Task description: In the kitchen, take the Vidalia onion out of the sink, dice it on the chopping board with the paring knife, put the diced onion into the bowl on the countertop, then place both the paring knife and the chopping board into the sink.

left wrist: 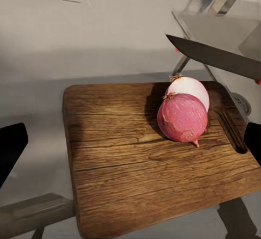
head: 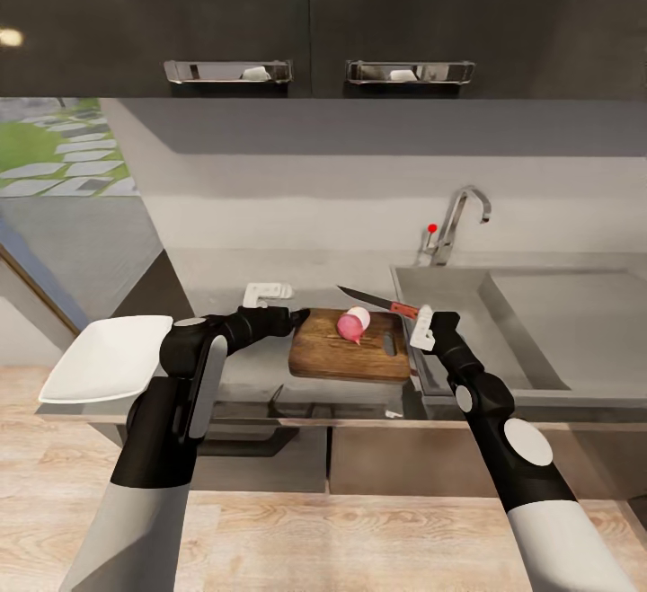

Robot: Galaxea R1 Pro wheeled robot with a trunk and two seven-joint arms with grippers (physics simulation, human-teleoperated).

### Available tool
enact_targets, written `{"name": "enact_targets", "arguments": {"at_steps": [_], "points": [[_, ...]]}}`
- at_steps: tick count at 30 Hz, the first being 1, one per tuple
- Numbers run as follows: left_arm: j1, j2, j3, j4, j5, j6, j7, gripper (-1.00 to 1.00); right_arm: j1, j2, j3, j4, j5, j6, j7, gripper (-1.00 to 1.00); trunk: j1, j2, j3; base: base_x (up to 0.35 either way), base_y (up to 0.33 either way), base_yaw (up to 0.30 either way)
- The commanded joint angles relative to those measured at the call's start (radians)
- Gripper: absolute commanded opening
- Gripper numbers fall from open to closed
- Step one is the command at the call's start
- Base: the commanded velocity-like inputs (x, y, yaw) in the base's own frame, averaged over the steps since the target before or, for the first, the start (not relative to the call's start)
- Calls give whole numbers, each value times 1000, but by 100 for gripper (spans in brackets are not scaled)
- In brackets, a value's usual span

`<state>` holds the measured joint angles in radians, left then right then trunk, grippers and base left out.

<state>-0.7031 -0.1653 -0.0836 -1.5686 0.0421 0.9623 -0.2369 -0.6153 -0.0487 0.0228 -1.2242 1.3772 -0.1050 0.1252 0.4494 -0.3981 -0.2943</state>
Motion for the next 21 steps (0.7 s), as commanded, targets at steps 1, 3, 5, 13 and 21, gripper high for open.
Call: {"name": "enact_targets", "arguments": {"at_steps": [1,3,5,13,21], "points": [[-1,0,1,-1,4,6,1,100,-1,0,0,-1,8,-2,4,-100,1,-2,-2,-4,0,0],[-1,0,1,-1,4,6,1,100,-1,0,0,-1,8,-2,4,-100,1,-2,-2,-3,0,0],[-1,0,1,-1,4,6,1,100,-1,0,0,-1,8,-2,4,-100,1,-2,-2,-1,0,0],[-1,0,1,-1,4,6,1,100,0,0,0,-1,8,-2,4,-100,1,-2,-2,-112,0,0],[-1,0,1,-1,4,6,1,100,-1,0,0,-1,8,-2,4,-100,1,-2,-2,-39,0,0]]}}
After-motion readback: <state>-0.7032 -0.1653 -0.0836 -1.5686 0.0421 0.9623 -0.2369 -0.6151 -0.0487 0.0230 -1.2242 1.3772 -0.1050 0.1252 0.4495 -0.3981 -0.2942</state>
